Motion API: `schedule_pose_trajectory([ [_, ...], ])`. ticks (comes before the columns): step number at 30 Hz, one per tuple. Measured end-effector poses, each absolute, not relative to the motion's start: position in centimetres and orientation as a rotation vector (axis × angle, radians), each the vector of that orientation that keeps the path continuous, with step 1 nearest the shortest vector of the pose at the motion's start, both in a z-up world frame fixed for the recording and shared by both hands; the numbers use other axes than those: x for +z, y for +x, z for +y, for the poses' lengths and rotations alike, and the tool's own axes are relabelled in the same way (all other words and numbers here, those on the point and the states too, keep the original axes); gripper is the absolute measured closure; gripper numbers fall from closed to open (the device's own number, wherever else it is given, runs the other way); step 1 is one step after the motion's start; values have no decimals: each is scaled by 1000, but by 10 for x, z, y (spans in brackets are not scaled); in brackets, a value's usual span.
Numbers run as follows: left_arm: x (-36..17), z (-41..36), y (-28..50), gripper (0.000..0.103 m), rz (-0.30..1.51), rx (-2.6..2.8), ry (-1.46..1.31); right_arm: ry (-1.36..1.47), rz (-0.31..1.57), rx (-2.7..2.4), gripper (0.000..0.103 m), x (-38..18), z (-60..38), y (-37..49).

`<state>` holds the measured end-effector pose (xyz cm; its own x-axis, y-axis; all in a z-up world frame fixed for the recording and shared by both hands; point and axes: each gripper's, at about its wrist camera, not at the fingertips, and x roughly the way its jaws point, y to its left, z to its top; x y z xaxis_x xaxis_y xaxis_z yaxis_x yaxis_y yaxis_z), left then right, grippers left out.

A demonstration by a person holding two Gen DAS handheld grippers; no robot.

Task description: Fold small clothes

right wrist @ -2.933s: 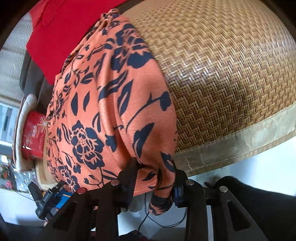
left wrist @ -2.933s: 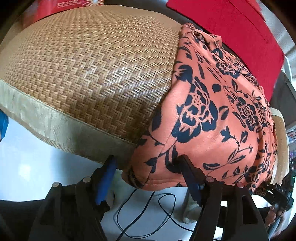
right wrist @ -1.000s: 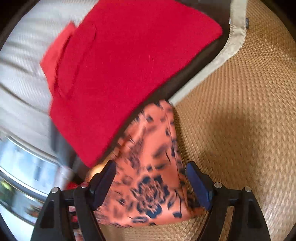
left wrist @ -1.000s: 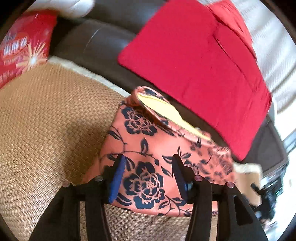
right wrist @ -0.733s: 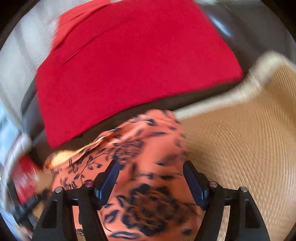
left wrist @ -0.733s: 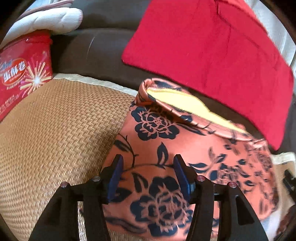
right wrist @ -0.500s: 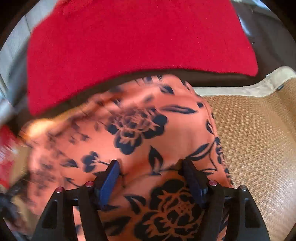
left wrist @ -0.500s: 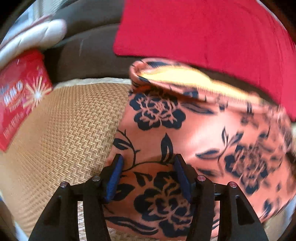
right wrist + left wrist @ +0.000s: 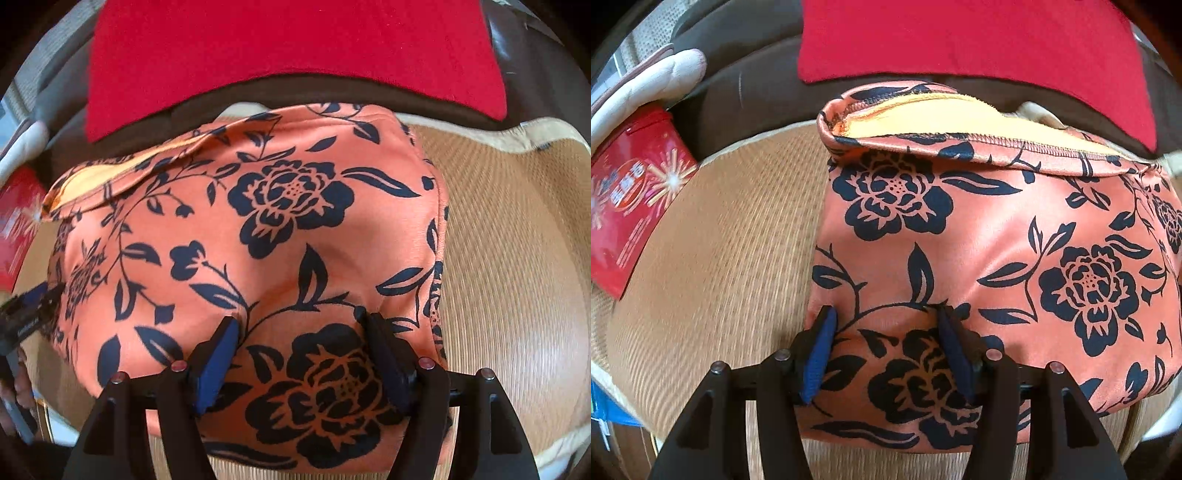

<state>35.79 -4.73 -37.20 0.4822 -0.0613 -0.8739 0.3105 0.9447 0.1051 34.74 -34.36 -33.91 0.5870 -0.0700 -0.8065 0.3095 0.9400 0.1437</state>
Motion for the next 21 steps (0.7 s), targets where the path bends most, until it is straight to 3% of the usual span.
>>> schedule_pose_trajectory([
  [5, -348, -35, 344, 45, 1006, -252, 219, 320, 829, -185, 30, -343, -332, 306],
  [9, -329, -76, 358, 45, 980, -343, 287, 451, 664, -91, 30, -317, -345, 291],
  [16, -347, -160, 379, 45, 998, -411, 361, 674, 576, -127, 30, -319, -379, 268],
  [21, -350, -177, 426, 45, 1026, -315, 262, 799, 554, -134, 30, -321, -389, 254],
])
